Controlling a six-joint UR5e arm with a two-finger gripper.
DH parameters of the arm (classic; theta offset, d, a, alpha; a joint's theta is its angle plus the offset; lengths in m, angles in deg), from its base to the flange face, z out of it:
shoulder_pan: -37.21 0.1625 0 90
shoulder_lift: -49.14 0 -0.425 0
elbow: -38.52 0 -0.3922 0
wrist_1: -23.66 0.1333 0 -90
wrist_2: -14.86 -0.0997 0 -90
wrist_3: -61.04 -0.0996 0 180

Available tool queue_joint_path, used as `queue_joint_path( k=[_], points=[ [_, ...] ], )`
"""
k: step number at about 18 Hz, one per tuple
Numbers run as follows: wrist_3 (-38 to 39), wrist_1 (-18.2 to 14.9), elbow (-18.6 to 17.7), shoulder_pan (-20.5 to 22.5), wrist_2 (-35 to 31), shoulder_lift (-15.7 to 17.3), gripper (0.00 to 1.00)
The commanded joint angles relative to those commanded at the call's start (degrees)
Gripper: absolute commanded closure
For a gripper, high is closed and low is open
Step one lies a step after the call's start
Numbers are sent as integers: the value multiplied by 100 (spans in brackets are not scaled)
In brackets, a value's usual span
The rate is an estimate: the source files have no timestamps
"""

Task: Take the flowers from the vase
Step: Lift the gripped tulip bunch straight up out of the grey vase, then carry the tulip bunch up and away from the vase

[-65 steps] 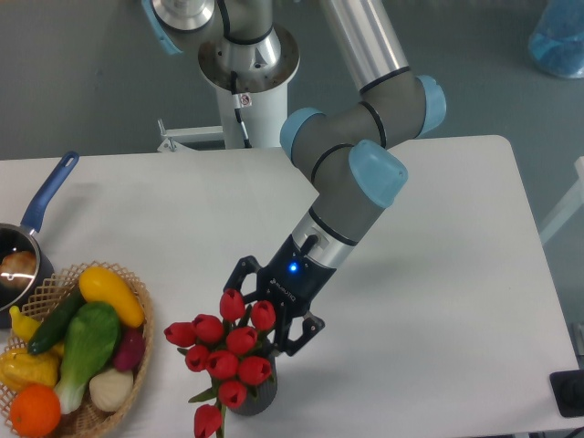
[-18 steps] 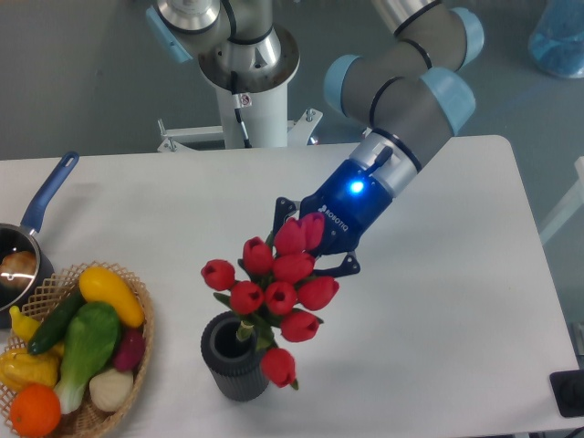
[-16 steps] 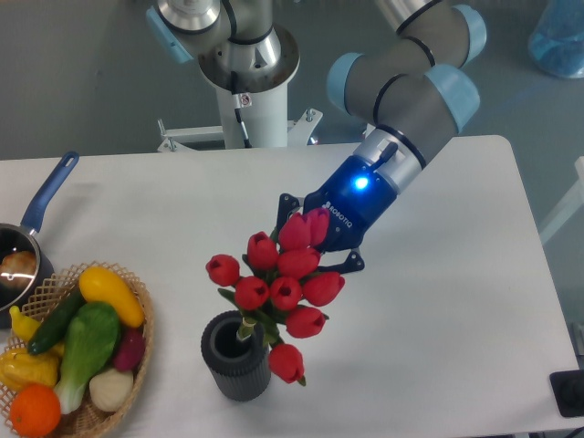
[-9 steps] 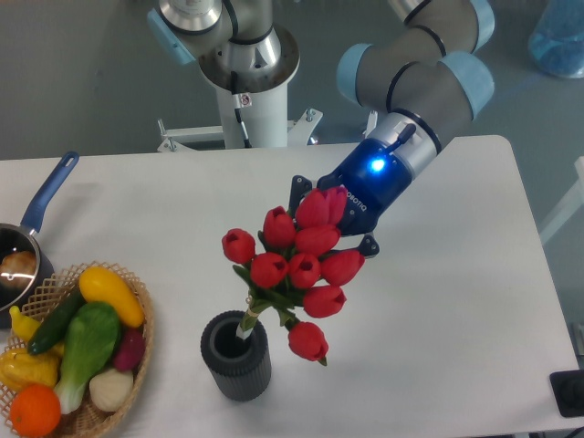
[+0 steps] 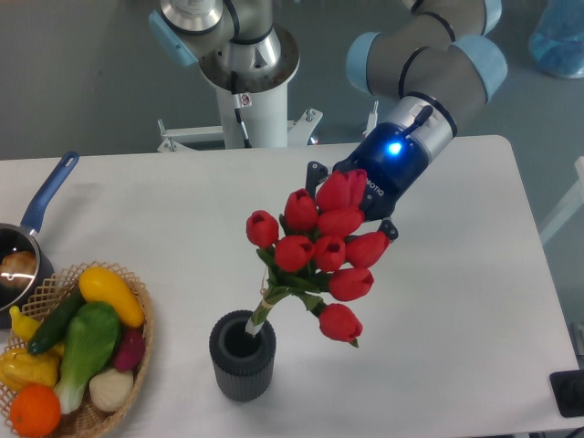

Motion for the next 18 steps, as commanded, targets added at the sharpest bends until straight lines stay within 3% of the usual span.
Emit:
queue_joint_path(
  k=[13,18],
  points=[
    [-35,9,18,202,-8,0,100],
    [-710,0,18,448,-392,78,100]
  ],
)
